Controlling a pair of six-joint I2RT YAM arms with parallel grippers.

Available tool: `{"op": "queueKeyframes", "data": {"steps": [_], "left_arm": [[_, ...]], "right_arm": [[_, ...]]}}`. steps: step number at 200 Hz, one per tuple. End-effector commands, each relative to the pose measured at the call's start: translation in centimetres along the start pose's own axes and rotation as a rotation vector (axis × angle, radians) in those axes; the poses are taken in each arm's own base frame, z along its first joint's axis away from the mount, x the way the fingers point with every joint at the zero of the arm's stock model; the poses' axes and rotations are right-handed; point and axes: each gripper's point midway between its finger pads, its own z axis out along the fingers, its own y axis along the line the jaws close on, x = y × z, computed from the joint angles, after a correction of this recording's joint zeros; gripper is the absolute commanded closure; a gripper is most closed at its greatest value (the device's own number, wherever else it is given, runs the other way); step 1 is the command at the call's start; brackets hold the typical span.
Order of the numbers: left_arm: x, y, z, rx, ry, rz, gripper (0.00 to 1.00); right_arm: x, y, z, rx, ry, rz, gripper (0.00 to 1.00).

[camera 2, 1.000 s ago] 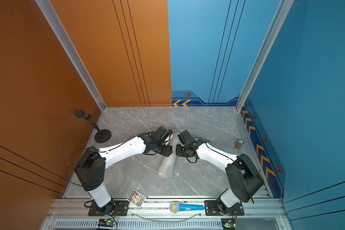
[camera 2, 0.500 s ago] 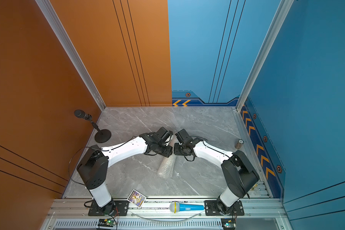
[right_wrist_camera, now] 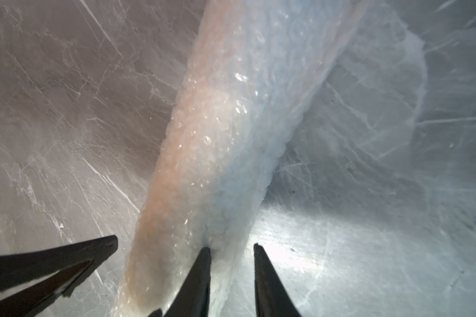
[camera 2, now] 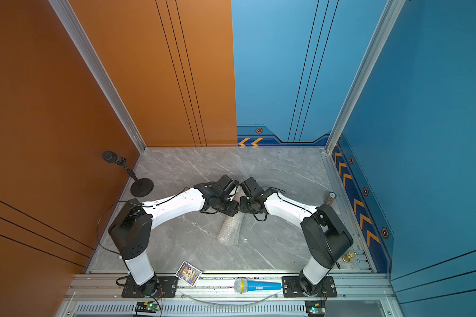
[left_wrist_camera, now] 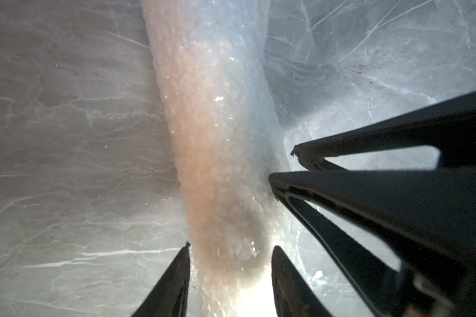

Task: Unwrap the vase from the bubble wrap
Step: Unwrap the bubble wrap at the center of the board.

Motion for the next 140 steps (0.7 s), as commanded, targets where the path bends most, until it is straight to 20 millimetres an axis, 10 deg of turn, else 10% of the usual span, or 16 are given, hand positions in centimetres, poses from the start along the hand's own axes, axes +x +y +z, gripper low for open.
{"op": "queueKeyframes", "data": {"steps": [1, 140], "left_arm": [[-0.3, 0.0, 0.3, 0.01, 0.005, 0.007, 0.51], [0.4, 1.2, 1.2, 0.008, 0.035, -0.019, 0.61]], "right_arm": [[0.6, -1.1, 0.4, 0.067, 0.029, -0.007, 0.72], [0.2, -1.0, -1.7, 0.031, -0.033, 0.005, 0.69]]}}
